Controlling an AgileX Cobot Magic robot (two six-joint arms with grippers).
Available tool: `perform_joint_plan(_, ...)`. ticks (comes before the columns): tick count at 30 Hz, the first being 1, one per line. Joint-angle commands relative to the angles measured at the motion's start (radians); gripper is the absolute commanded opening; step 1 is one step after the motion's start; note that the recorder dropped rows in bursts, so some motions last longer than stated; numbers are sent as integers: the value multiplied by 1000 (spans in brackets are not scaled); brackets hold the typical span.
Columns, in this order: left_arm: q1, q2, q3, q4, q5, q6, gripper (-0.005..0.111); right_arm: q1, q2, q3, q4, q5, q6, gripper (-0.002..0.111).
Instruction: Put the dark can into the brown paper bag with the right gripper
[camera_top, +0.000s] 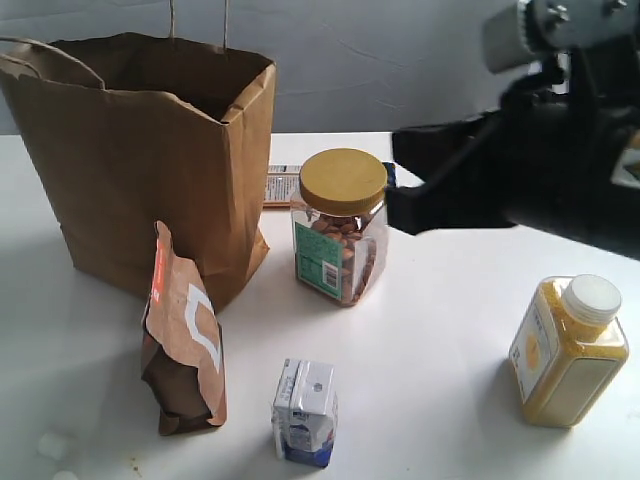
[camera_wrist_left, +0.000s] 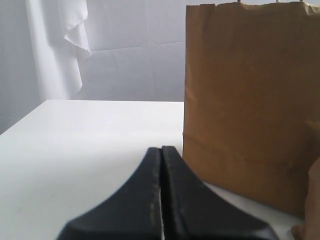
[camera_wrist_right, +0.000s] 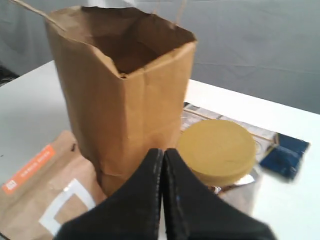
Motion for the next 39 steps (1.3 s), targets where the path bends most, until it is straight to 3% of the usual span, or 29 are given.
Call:
perform_joint_plan(1,-6,-3,4,3,-5,-4,0,-92,-112,157,-40,-90,42,0)
perform_joint_plan(13,-6,-3,4,3,-5,-4,0,-314,-356,468,-89,-127,88,0)
perform_joint_plan(27,-6,-3,4,3,-5,-4,0,-526,-697,700,-131,-176,131,0)
perform_joint_plan(39,-6,-3,4,3,-5,-4,0,-630,-1038,711,-198,21,155,0)
